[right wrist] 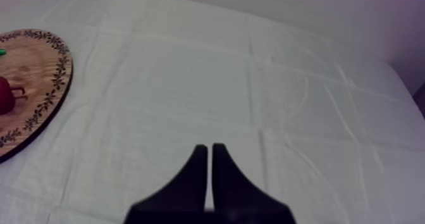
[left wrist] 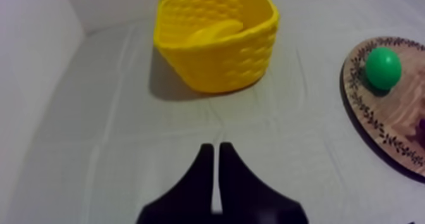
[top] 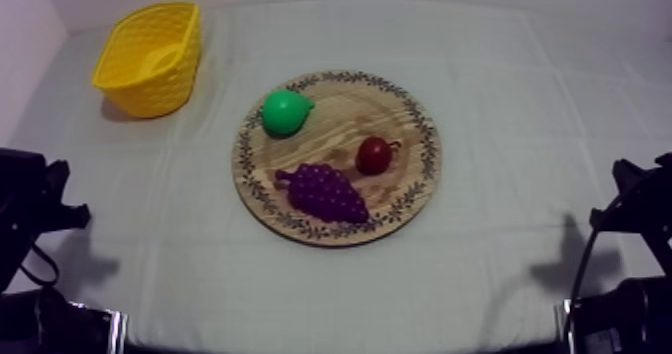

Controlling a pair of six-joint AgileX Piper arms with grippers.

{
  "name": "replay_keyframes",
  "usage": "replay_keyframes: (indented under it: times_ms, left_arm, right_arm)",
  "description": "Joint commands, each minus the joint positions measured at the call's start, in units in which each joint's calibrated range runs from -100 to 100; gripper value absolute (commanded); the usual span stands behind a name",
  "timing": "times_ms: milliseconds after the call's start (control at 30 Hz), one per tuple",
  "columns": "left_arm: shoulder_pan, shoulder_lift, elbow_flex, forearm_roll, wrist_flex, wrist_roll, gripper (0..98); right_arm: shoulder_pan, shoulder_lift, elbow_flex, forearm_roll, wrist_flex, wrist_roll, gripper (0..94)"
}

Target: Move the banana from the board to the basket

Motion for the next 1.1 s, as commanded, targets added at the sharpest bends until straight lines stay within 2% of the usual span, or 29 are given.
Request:
replay_keyframes:
  times_ms: [0, 67, 367, 500, 633, 700, 767, 1067]
  left_arm:
    - [0.5, -3.1, 0.2, -3.29, -0.1, 4.5, 1.8]
    - [1.2, -5.0, 0.5, -5.93, -0.2, 7.3, 1.8]
    - [6.6, -12.1, 3.4, -20.75, -0.1, 22.0, 1.7]
    - [8.5, -13.6, 4.1, -24.76, -0.1, 25.5, 1.6]
    - [9.5, -14.0, 4.3, -30.07, 0.9, 31.3, 0.7]
    - [9.7, -14.0, 4.2, -31.64, 1.6, 31.9, 0.4]
    - [9.8, -14.1, 4.2, -32.41, 1.9, 31.4, 0.3]
    - [9.9, -14.1, 4.2, -33.13, 2.2, 32.4, 0.1]
  right_arm:
    - [0.0, 0.0, 0.0, 0.0, 0.0, 0.0, 0.2]
    - [0.0, 0.0, 0.0, 0.0, 0.0, 0.0, 0.2]
    - [0.0, 0.0, 0.0, 0.0, 0.0, 0.0, 0.2]
    - [0.0, 0.0, 0.0, 0.0, 0.0, 0.0, 0.2]
    - [0.0, 0.0, 0.0, 0.0, 0.0, 0.0, 0.2]
    - [0.0, 0.0, 0.0, 0.0, 0.0, 0.0, 0.2]
    - [0.0, 0.0, 0.0, 0.0, 0.0, 0.0, 0.2]
    - [0.0, 0.0, 0.0, 0.0, 0.0, 0.0, 0.2]
